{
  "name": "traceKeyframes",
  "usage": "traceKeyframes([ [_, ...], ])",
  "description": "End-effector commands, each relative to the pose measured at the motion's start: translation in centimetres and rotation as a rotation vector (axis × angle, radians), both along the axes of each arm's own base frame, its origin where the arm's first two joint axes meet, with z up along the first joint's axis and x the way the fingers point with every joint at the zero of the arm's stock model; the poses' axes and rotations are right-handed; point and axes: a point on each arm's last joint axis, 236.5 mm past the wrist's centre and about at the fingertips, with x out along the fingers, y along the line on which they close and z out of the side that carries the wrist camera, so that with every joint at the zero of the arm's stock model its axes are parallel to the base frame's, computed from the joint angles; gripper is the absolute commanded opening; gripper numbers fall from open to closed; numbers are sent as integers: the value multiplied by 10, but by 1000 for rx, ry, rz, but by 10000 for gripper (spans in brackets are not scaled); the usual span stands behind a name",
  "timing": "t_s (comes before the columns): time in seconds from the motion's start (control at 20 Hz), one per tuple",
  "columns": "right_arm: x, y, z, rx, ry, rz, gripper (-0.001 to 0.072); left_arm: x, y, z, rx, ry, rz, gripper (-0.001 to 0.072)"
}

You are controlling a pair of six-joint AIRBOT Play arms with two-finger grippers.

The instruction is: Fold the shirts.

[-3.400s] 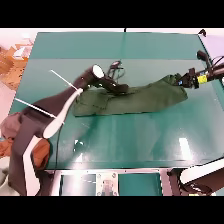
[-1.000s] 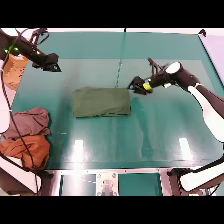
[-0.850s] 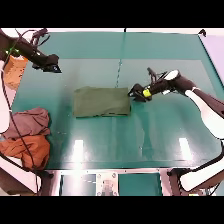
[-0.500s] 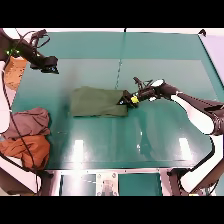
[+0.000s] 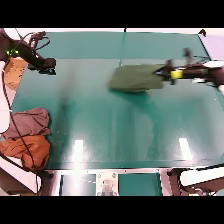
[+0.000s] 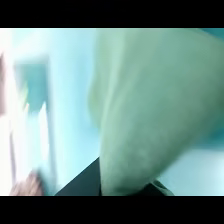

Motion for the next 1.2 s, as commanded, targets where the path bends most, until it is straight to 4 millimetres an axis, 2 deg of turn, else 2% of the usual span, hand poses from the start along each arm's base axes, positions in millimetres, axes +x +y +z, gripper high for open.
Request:
traceKeyframes([
  [0.0, -54, -161, 16, -179, 71, -307, 14, -2, 1, -1, 4, 8, -1, 29],
  [0.1, -102, -239, 12, -245, 134, -477, 14, -2, 1, -1, 3, 11, -1, 29],
  [0.2, -158, -296, -4, -275, 217, -625, 14, -2, 1, -1, 2, 12, 3, 29],
  [0.3, -219, -334, -35, -287, 332, -748, 14, -2, 1, -1, 1, 11, 6, 29],
  [0.4, -271, -355, -65, -261, 412, -874, 14, -2, 1, -1, 0, 13, 9, 29],
  [0.55, -334, -353, -107, -173, 499, -1039, 13, -2, 1, -1, -2, 16, 16, 29],
  [0.65, -362, -341, -130, -127, 542, -1114, 13, -2, 0, -1, -3, 16, 16, 29],
  [0.8, -376, -323, -152, -85, 586, -1136, 14, -4, -2, -1, -12, 24, 12, 28],
  [0.95, -374, -317, -154, -69, 594, -1122, 16, -5, -4, 0, -22, 25, 9, 29],
  [1.0, -374, -313, -153, -57, 600, -1108, 125, -5, -4, 0, -23, 27, 8, 29],
  [1.05, -376, -310, -149, -48, 608, -1090, 407, -6, -4, 0, -23, 29, 7, 29],
  [1.1, -380, -308, -142, -51, 628, -1057, 503, -6, -4, 0, -23, 29, 7, 29],
  [1.15, -388, -307, -133, -64, 670, -1014, 500, -5, -4, 0, -23, 26, 7, 29],
])
